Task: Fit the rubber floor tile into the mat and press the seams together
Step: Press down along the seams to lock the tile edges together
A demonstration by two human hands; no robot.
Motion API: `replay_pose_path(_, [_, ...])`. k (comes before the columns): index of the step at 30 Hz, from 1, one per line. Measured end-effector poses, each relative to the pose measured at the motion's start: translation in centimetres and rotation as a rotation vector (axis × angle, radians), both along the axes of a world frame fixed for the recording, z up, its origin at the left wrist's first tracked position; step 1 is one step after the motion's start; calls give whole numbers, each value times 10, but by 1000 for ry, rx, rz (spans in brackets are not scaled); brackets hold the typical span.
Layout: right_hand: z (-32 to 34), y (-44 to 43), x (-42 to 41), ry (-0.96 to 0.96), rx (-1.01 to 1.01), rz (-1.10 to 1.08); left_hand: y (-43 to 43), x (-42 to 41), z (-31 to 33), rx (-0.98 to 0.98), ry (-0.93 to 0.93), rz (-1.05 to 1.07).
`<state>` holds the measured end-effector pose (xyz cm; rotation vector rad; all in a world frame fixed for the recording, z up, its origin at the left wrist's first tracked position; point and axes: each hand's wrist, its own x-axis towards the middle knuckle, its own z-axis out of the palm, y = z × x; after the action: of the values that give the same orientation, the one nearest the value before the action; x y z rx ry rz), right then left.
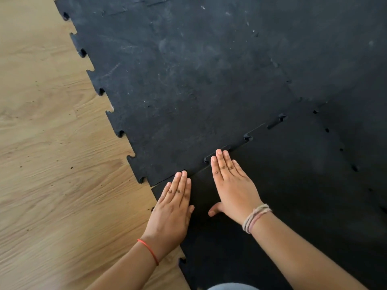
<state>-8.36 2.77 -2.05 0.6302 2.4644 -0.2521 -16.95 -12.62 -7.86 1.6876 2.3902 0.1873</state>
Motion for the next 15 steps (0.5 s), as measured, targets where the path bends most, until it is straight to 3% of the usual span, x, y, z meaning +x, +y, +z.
replay_pose_path(9, [3, -1, 13, 83, -63, -96, 0, -5, 5, -36, 58, -104])
replay_pose_path(15, [1, -7, 15, -8, -55, -151, 14, -8, 8, -61, 88, -249])
